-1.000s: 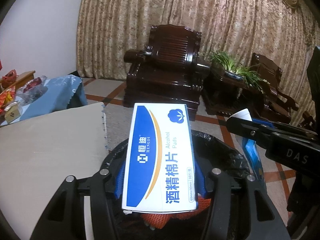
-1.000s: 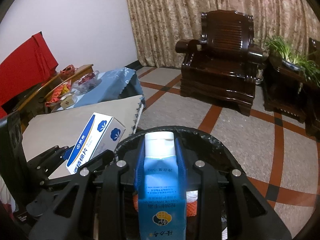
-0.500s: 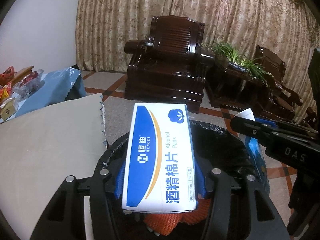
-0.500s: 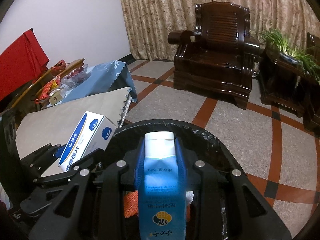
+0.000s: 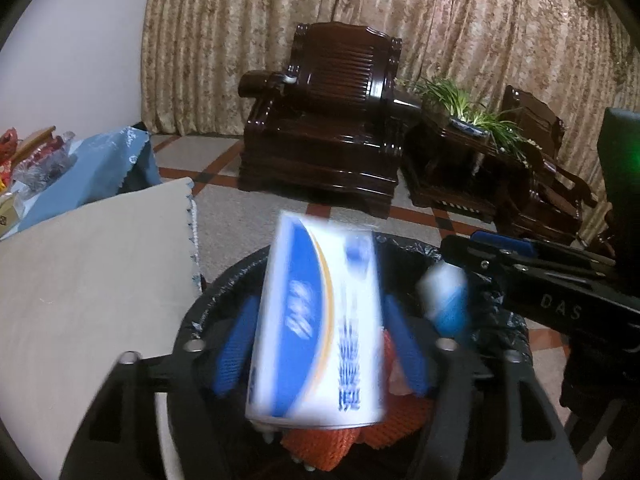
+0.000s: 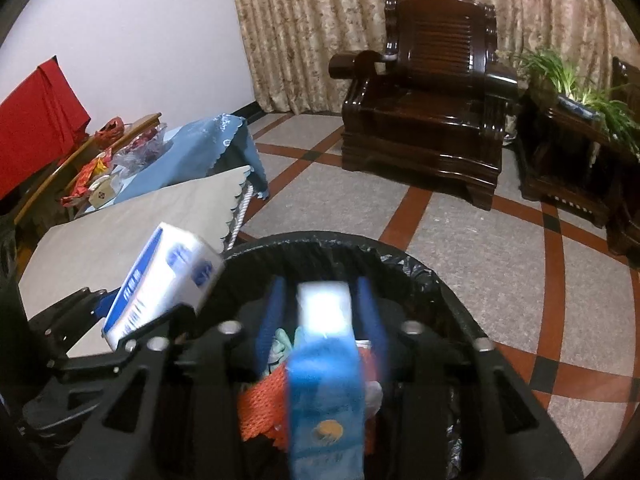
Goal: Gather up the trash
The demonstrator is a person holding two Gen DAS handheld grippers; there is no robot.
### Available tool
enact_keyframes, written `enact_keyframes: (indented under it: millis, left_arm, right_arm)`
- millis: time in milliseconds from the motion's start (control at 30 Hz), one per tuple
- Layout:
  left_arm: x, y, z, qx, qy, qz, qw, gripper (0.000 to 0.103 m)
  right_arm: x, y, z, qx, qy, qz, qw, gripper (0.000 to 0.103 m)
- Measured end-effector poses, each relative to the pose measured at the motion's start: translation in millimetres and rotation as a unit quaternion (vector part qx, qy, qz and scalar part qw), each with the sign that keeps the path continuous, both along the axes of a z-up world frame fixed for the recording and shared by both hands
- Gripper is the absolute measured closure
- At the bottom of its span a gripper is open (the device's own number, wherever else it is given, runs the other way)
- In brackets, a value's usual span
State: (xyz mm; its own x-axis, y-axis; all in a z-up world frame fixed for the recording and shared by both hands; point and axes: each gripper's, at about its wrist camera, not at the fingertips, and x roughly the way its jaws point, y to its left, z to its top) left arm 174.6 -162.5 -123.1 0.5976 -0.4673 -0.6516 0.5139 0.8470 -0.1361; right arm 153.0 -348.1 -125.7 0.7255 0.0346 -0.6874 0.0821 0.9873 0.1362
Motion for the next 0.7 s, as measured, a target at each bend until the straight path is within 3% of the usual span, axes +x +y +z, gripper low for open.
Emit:
enact_keyframes:
  millis: [33, 100, 233, 333, 700]
  left_arm:
    - [-1, 2, 0, 0.000, -0.002, 0.001, 1.0000, 0.028]
    - [-2, 4, 1, 0.000, -0.004, 0.002, 1.0000, 0.022]
    - [-6, 15, 9, -0.001, -0.011, 0.009, 0.9999, 0.014]
    - [-10, 24, 18, -0.002, -0.020, 0.019, 0.9996, 0.007]
    - [-43, 64, 60, -0.012, -0.049, 0.068, 0.9964, 0.006]
  right_arm:
    - [-1, -1, 1, -0.002, -0.002, -0.001, 1.000, 0.058]
    - [-3, -2, 3, -0.004, -0.006, -0.005, 1.000, 0.045]
    - [-13, -1, 13, -0.008, -0.025, -0.008, 1.000, 0.012]
    - [-19, 2, 19, -0.003, -0.030, -0.002, 1.000, 0.007]
    - [-58, 36, 55, 0.010, -0.059, 0.035, 0.998, 0.005]
